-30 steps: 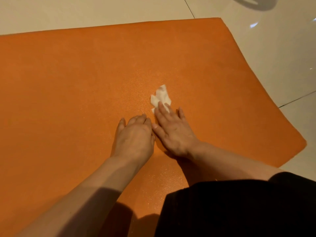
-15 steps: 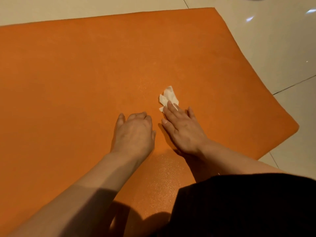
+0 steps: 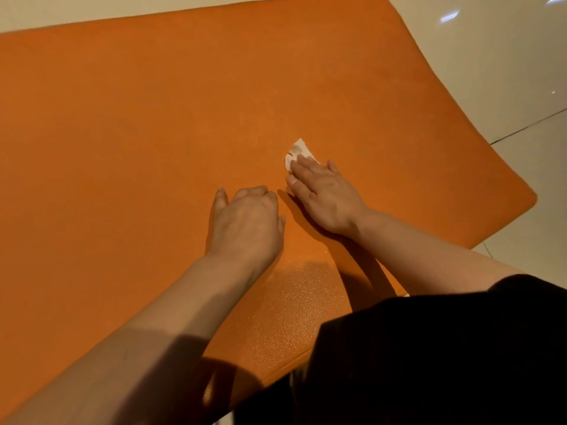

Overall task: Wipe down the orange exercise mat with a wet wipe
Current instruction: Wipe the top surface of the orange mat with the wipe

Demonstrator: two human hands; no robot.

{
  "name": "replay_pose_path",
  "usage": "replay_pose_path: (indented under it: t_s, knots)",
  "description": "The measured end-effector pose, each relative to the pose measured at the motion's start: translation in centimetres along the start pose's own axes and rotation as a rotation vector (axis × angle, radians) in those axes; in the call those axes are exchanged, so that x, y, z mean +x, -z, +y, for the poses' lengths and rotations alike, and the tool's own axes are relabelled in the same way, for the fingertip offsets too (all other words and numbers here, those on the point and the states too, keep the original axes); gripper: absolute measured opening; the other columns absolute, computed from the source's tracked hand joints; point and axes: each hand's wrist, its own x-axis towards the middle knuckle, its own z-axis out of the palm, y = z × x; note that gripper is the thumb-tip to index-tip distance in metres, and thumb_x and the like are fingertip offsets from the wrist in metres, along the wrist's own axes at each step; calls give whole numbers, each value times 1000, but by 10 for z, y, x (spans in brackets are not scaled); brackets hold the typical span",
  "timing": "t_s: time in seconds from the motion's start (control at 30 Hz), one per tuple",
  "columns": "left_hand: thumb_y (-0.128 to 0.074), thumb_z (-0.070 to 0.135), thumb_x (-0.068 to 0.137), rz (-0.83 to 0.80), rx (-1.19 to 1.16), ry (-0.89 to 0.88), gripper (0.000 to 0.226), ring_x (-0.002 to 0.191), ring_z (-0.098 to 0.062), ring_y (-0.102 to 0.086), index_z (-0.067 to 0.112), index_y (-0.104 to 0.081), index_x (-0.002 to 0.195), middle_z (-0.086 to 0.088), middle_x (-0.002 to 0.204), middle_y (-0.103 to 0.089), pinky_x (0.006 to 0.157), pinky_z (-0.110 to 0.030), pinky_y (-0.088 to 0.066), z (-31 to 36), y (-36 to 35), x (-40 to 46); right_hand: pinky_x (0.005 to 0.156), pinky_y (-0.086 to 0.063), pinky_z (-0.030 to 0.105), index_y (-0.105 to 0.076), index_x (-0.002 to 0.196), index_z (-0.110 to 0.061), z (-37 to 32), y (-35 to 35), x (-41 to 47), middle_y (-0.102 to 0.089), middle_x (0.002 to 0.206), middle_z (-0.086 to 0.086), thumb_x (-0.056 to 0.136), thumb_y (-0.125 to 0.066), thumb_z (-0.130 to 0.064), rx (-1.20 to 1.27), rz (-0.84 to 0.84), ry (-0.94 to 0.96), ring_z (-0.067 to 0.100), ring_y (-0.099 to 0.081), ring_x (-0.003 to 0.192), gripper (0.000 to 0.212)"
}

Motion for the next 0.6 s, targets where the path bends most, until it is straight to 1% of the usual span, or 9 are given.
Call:
replay_pose_path:
  t_s: [0.07,0.1,0.23,0.27,0.33,0.4,0.47,0.5,0.6]
  knots:
    - [-45,35,98,-1,1,0,31,135,-18,-37,19,-55,123,2,146,-44,116,-51,-17,1,-1,-4,118,9,29,-23,154,-17,1,-3,-19,-14,162,0,104,-22,-43,-38,-49,109,10,-8,149,56]
    - [-44,35,98,-3,0,0,31,135,-18,-37,19,-55,122,2,147,-44,116,-51,-17,1,-2,-5,119,9,29,-22,154,-19,9,-3,-27,-13,162,-2,104,-21,-44,-63,-66,118,9,-7,149,56]
    - [-43,34,99,-17,-20,-4,38,138,-19,-34,17,-51,133,0,151,-38,117,-51,-15,7,-1,-13,120,9,34,-11,155,-17,43,9,-25,-4,163,2,104,-17,-46,-137,-28,-190,12,-1,149,60]
    - [-43,33,99,-18,-26,-7,39,138,-19,-33,16,-50,134,0,151,-38,117,-51,-15,8,-1,-15,119,9,34,-9,156,-15,41,9,-22,-2,163,5,104,-17,-47,-144,-28,-223,14,0,150,61]
    - [-44,34,99,-13,-25,-15,38,138,-18,-34,17,-51,133,0,150,-39,117,-50,-16,10,0,-18,119,9,32,-11,155,-13,22,4,-23,-3,163,6,104,-18,-47,-93,-47,-140,14,0,150,62]
    - [-44,35,99,-12,-29,-19,37,137,-18,-35,19,-51,131,2,150,-40,116,-50,-16,11,0,-21,120,8,30,-15,155,-16,5,-4,-36,-6,163,2,104,-21,-46,-44,-84,47,11,-1,149,60]
    - [-44,36,98,-21,-31,-18,39,138,-18,-33,19,-49,133,2,151,-38,117,-50,-14,13,-1,-24,120,9,30,-16,155,-20,13,-1,-49,-8,162,-3,104,-23,-45,-51,-112,146,7,-2,149,57]
    - [-44,38,98,-30,-28,-16,41,139,-18,-33,19,-48,134,3,152,-37,117,-50,-14,14,0,-26,120,9,30,-16,155,-21,25,4,-50,-8,162,-4,104,-22,-44,-67,-116,120,7,-3,148,56]
    - [-45,40,98,-56,-23,-17,46,140,-18,-31,18,-45,138,2,153,-34,117,-51,-12,16,1,-31,119,9,31,-11,156,-20,55,16,-49,-5,163,0,104,-19,-47,-151,-81,-106,9,-2,149,59]
